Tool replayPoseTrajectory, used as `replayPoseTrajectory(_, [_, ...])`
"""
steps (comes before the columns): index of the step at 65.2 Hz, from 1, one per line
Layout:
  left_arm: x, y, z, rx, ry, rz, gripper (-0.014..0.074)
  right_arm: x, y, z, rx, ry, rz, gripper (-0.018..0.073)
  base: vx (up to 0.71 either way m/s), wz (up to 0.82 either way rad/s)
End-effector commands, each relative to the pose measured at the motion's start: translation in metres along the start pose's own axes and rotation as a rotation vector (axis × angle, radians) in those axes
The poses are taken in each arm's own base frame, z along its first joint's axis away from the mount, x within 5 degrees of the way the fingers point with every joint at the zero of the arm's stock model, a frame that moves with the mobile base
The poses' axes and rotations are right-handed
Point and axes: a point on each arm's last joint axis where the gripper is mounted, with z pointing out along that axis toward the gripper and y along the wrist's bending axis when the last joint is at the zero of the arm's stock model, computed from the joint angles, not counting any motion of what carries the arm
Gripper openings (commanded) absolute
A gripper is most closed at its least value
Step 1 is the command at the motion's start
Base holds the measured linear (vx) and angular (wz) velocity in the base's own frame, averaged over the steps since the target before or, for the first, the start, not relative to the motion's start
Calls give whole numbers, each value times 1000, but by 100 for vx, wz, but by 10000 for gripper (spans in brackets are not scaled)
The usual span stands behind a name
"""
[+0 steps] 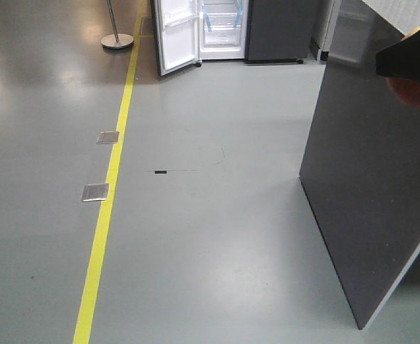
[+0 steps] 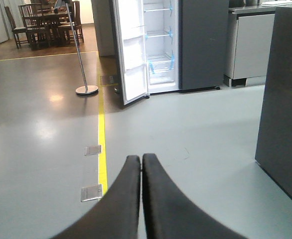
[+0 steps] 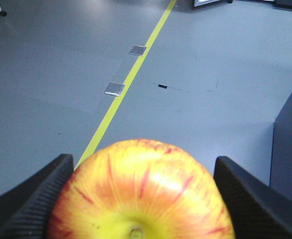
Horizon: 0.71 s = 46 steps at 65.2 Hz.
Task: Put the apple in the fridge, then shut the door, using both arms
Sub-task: 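Drive the base along the yellow line toward the open refrigerator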
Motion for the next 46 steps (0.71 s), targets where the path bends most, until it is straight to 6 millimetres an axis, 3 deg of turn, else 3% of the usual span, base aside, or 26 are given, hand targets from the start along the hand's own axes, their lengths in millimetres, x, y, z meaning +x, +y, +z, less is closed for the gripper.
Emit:
replayPoseTrajectory(1, [-2, -1, 0, 10, -72, -7, -8, -13, 3, -14, 17, -115, -9, 179, 14, 5])
replayPoseTrajectory(46, [-2, -1, 0, 10, -72, -7, -8, -13, 3, -14, 17, -115, -9, 179, 15, 5])
